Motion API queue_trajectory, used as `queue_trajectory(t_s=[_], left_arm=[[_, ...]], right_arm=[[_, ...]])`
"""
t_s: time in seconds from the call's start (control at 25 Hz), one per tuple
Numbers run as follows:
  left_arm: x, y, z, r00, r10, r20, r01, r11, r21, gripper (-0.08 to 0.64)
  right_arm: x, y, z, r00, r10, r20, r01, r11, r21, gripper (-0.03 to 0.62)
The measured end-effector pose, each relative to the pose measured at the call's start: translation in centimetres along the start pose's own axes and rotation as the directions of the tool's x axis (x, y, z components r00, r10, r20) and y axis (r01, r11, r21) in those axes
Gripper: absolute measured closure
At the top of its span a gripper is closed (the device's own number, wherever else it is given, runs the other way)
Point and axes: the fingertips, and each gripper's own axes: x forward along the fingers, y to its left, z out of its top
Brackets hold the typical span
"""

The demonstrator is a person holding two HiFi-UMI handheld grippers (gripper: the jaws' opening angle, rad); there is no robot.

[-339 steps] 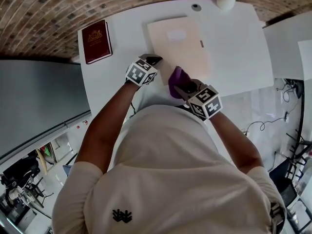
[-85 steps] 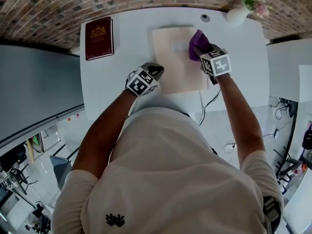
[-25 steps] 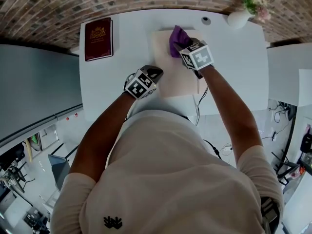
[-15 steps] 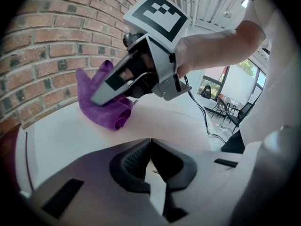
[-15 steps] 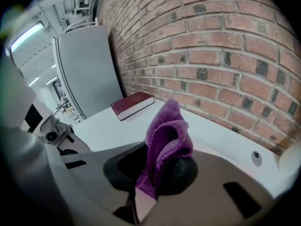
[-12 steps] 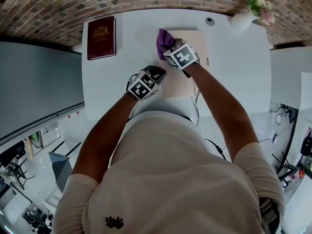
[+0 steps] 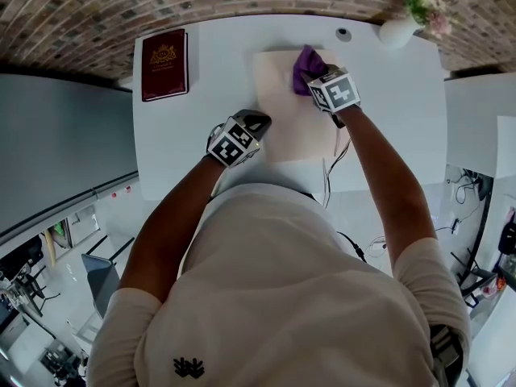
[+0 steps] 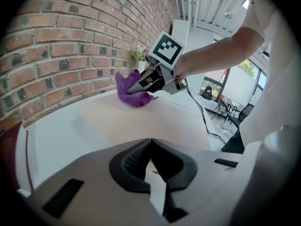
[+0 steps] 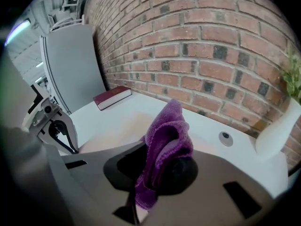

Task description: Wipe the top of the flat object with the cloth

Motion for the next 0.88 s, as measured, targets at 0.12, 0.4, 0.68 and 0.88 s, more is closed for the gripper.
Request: queue_trajectory(t_s=[0.12,0.4,0.68,0.88], left_arm=[[0.1,-0.1,0.0,1.000,0.002,-0.003,-0.002,1.000,0.001,0.535],[0.2,-0.1,0.0,1.000,0.002,-0.001,-0.002,1.000,0.003,0.535],[0.0,-0.3,0.1,1.000,-0.006,-0.006,0.006,1.000,0.013,0.535],[0.0,-0.2,0.0,1.000,-0.009,-0.009,0.009,1.000,0.014,0.535]], right_arm=[[-1.2,-2.4,-1.3,0.999,-0.036,-0.007,0.036,0.999,0.018,0.515],[-3.1,-7.1,-3.5,0.991,-0.127,-0.038,0.129,0.991,0.040,0.515],[-4.0,-8.6,-3.5,0.983,-0.181,-0.038,0.183,0.981,0.060,0.515],[-3.7,-4.9,0.6,0.993,-0.105,0.053,0.101,0.992,0.080,0.515]])
